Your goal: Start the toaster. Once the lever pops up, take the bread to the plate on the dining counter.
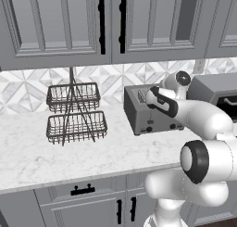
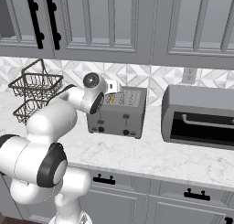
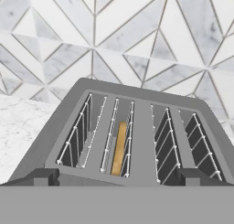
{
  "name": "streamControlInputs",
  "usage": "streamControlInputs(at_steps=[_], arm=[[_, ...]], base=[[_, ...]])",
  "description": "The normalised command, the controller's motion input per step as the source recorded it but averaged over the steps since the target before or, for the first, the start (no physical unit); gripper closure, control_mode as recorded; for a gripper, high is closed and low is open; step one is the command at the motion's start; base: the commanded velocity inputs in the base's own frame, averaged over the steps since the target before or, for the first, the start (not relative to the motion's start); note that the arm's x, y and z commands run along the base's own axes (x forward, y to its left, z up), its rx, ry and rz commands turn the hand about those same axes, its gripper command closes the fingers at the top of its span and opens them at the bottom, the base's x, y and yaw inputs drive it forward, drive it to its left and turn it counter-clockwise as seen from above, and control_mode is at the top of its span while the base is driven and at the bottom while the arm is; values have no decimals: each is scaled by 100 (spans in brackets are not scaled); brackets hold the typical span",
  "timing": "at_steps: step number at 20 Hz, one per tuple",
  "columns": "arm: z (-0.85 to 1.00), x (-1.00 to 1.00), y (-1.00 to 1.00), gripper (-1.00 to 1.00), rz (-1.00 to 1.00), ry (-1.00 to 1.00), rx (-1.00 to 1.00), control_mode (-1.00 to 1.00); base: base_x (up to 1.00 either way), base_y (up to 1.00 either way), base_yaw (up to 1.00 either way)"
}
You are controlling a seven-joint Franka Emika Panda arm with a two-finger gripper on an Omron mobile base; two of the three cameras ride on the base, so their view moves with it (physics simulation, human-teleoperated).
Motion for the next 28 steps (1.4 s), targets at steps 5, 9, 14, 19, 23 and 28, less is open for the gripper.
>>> streamControlInputs(at_steps=[5, 9, 14, 19, 23, 28], arm=[[0, 0, 0, -100, 0, 0, 0, -100], [0, 0, 0, -100, 0, 0, 0, -100], [0, 0, 0, -100, 0, 0, 0, -100], [0, 0, 0, -100, 0, 0, 0, -100], [0, 0, 0, -100, 0, 0, 0, -100], [0, 0, 0, -100, 0, 0, 0, -100]], base=[[0, 0, 0], [0, 0, 0], [0, 0, 0], [0, 0, 0], [0, 0, 0], [0, 0, 0]])
